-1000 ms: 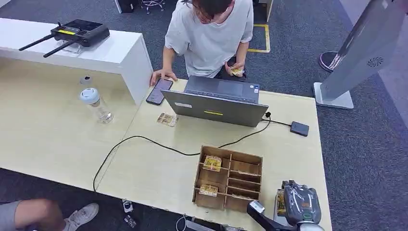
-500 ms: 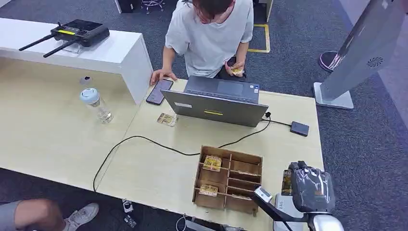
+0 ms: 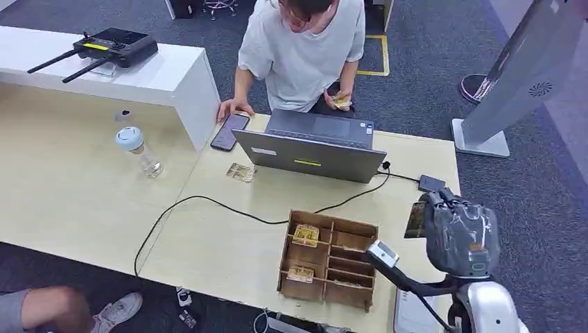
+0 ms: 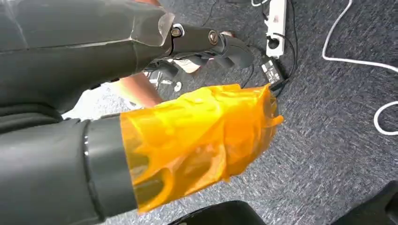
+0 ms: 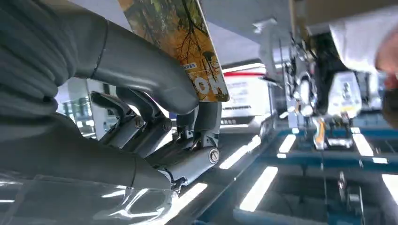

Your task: Pass the card to the sensor for recognition and then transmit it.

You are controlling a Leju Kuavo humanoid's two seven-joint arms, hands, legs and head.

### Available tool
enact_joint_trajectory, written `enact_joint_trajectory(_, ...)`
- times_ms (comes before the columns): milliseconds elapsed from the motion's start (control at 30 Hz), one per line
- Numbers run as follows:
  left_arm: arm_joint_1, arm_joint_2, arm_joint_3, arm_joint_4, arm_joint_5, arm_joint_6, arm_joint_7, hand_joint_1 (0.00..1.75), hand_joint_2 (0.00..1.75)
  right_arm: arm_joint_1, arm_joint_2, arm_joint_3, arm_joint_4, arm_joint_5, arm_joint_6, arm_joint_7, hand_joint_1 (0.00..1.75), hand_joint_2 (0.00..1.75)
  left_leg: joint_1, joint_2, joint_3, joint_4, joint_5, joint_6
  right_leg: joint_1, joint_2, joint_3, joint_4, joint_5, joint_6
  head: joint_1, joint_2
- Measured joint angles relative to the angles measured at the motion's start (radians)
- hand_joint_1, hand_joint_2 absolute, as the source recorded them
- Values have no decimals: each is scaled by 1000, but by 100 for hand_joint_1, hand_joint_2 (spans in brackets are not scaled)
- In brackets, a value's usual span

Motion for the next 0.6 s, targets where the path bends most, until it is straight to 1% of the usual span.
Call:
enact_joint_trajectory(100, 0, 0, 0, 0, -9, -4, -1, 0, 0, -46, 19, 3, 0, -37, -16, -14, 175, 175, 0, 0, 0, 0, 0, 0, 0, 0, 0, 0, 1, -1, 0, 0)
enact_joint_trajectory(267, -4, 0, -3, 0, -26, -12, -8, 0, 0, -118, 50, 6, 9, -66, -21, -22, 175, 175, 0, 0, 0, 0, 1, -1, 0, 0, 0, 0, 1, -1, 0, 0)
enact_joint_trajectory(600, -10, 0, -24, 0, -54, -23, -11, 0, 0, -253, 102, 7, 61, -119, 4, -37, 175, 175, 0, 0, 0, 0, 1, -1, 0, 0, 0, 0, 2, -1, 0, 0)
